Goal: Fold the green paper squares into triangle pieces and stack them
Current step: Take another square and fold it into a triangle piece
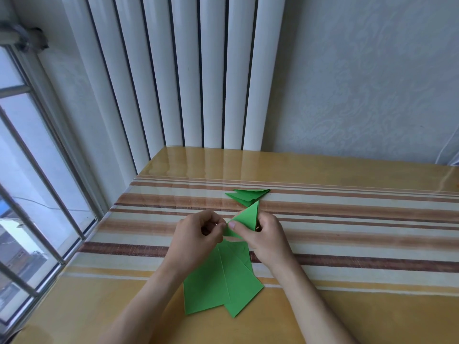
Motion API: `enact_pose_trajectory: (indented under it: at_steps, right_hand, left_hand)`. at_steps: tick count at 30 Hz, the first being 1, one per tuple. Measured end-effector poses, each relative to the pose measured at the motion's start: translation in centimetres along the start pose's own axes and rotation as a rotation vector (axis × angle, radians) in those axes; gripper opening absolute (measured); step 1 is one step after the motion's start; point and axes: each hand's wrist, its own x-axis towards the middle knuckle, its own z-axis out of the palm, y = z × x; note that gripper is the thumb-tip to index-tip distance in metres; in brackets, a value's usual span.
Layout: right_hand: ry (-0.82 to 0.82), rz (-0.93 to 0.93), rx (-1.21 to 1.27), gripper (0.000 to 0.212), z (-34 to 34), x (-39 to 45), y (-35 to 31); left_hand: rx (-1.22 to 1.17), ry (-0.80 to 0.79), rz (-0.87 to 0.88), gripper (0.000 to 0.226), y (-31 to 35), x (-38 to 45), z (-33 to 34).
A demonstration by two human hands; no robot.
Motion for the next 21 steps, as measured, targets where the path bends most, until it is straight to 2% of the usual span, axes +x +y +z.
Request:
enact_pose_trajectory:
  at_steps: [5, 11, 17, 21]
  right_hand:
    - [0.081, -0.008, 0.007, 0.027, -0.13, 0.05, 0.19]
    - [0.167, -0.040, 0.096, 0.032, -0.74, 0.28, 0.21]
    - [0.235, -0.021, 0.071, 0.037, -0.68, 0.27, 0.34]
    - [0.246, -0.042, 0.044, 0.053, -0.65, 0.27, 0.43]
  left_hand:
    - [-0.036, -0.065, 0.006, 0.015, 0.24, 0.02, 0.02]
    - [-0.037, -0.102, -0.008, 0.017, 0.14, -0.01, -0.02]
    - [-0.013, -0.112, -0.003, 0.018, 0.12, 0.05, 0.03]
    - [-0.002, -0.110, 0.008, 0.019, 0.12, 0.04, -0.04]
